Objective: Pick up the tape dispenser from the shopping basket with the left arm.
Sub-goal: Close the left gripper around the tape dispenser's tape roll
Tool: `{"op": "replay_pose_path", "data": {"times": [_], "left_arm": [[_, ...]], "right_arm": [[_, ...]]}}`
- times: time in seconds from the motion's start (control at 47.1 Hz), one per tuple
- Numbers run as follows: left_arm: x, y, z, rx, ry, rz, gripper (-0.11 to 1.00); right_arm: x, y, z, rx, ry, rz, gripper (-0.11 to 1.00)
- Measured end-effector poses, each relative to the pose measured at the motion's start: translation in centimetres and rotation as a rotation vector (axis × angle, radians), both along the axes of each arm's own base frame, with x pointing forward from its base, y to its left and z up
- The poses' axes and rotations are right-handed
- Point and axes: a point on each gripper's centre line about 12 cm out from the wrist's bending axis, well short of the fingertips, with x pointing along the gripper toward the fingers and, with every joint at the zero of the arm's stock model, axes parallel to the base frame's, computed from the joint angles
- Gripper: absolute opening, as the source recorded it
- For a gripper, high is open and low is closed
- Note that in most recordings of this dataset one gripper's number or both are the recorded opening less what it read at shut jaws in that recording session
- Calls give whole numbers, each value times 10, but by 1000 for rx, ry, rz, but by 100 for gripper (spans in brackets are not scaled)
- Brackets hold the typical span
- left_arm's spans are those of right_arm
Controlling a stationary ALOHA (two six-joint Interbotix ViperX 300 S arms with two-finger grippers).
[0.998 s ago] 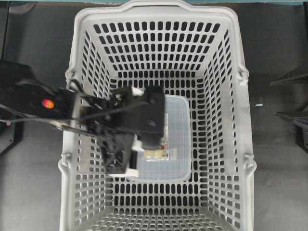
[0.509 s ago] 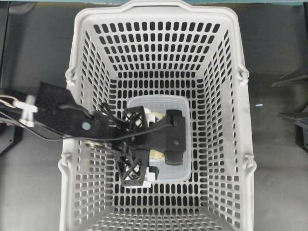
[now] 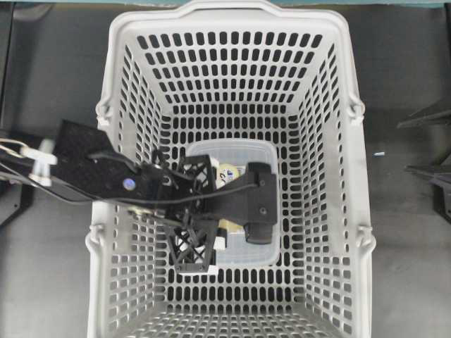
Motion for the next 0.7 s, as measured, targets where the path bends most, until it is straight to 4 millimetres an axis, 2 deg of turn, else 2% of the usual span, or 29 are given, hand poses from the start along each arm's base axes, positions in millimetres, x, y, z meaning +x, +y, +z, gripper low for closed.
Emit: {"op": "replay_pose_path", "data": {"times": [0.191,0.318,0.488,0.7], "left_arm": [[2,2,78,24,-34,-44,29],[0,6,115,30,-54,-47,29],[0,14,118,32,-43,-28,29],[1,14,117,29,-43,-25,29]], "right_arm": [[0,0,0,0,0,0,73],[0,0,0,0,0,0,73],[-1,0,0,0,-2,0,73],[-1,0,1,0,-6,0,73]]}}
